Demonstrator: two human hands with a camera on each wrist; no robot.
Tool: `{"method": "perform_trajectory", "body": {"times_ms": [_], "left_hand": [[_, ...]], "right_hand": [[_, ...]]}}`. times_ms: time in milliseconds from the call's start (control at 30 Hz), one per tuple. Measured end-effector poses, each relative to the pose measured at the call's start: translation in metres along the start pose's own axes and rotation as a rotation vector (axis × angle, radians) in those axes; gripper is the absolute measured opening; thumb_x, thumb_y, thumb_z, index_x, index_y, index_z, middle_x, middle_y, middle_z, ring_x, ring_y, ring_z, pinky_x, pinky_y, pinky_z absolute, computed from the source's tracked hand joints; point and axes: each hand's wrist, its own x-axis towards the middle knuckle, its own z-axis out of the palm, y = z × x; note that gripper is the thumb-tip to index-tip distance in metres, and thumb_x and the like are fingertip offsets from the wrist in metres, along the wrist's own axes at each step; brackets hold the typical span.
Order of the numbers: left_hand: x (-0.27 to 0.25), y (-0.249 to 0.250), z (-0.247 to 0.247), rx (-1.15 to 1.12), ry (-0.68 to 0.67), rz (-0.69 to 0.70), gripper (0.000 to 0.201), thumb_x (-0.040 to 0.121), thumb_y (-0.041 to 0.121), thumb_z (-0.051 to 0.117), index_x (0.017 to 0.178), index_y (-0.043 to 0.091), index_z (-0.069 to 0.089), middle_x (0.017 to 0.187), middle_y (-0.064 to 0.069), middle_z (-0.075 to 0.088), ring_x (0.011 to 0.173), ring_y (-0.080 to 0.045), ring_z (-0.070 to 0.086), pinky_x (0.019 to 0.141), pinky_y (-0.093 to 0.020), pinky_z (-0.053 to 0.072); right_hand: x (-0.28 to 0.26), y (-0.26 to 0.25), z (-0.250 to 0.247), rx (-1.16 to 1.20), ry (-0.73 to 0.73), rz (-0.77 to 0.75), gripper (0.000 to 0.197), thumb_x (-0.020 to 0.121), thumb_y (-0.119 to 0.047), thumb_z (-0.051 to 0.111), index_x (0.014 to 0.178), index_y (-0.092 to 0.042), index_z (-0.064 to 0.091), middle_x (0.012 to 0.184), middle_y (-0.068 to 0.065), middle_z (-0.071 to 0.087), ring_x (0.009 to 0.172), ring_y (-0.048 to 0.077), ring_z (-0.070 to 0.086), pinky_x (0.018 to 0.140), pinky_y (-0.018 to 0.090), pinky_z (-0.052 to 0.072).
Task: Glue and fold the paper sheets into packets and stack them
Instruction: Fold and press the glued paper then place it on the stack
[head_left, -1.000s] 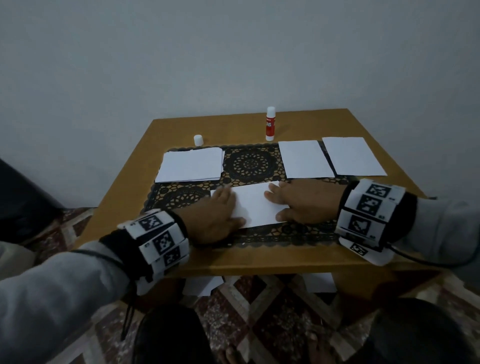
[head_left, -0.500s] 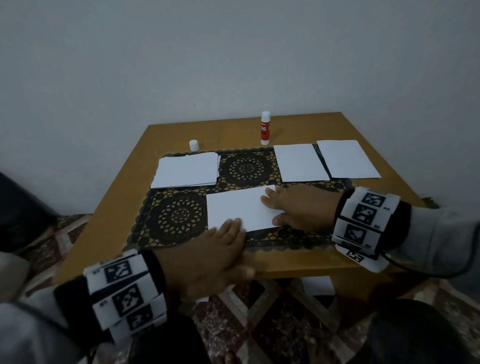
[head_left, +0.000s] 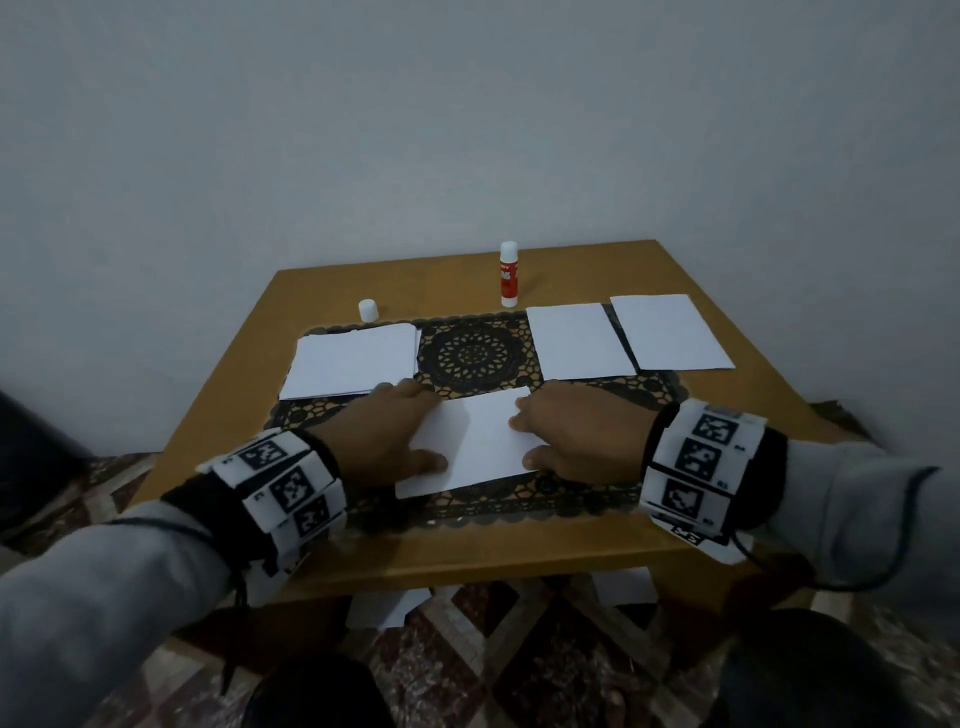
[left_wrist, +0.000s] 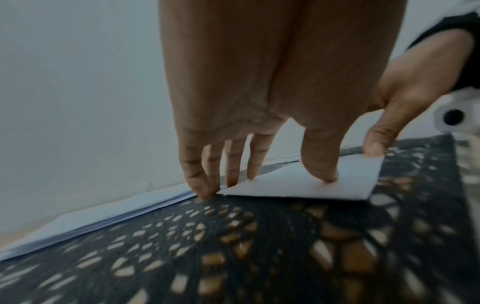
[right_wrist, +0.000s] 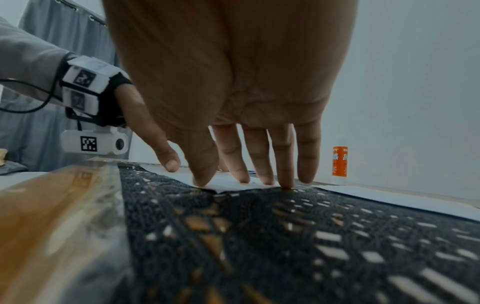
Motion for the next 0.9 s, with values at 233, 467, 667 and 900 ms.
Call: {"method": "perform_trajectory", "body": {"times_ms": [233, 467, 667, 900], "left_hand": [[0.018, -0.006, -0.012, -0.114, -0.036, -0.124, 0.069, 0.073, 0.047, 0.076, 0.126, 0.018, 0.042, 0.118, -0.005, 0.047, 0.105, -0.02, 0.047, 0.082, -0.029, 0.04], [0.019, -0.009, -0.011, -0.246, 0.015, -0.167, 0.041, 0.081, 0.031, 0.073, 0.112, 0.014, 0.054, 0.104, 0.0, 0.05, 0.095, -0.017, 0.048, 0.077, -0.026, 0.038], [0.019, -0.011, -0.011, -0.301, 0.195, -0.131, 0.002, 0.088, 0.011, 0.06, 0.087, 0.012, 0.06, 0.091, 0.0, 0.059, 0.089, -0.019, 0.055, 0.072, -0.024, 0.039], [0.015, -0.015, -0.011, -0.322, 0.186, -0.192, 0.014, 0.087, 0.022, 0.065, 0.094, 0.011, 0.06, 0.095, 0.0, 0.058, 0.089, -0.017, 0.053, 0.073, -0.025, 0.038]], "right_hand": [[-0.001, 0.003, 0.001, 0.068, 0.091, 0.0, 0.051, 0.092, -0.042, 0.058, 0.136, -0.017, 0.052, 0.133, 0.008, 0.048, 0.119, 0.023, 0.048, 0.098, 0.034, 0.043], [-0.002, 0.004, 0.002, 0.135, 0.109, 0.015, 0.052, 0.091, -0.036, 0.061, 0.138, -0.02, 0.046, 0.135, 0.006, 0.047, 0.123, 0.021, 0.044, 0.099, 0.033, 0.041], [0.001, 0.006, 0.003, 0.172, 0.177, 0.05, 0.051, 0.091, -0.033, 0.061, 0.137, -0.02, 0.045, 0.136, 0.005, 0.05, 0.123, 0.022, 0.046, 0.099, 0.035, 0.043], [0.003, 0.014, 0.0, 0.256, 0.215, 0.12, 0.046, 0.09, -0.025, 0.062, 0.131, -0.015, 0.046, 0.119, 0.009, 0.06, 0.106, 0.025, 0.057, 0.084, 0.035, 0.049]]}}
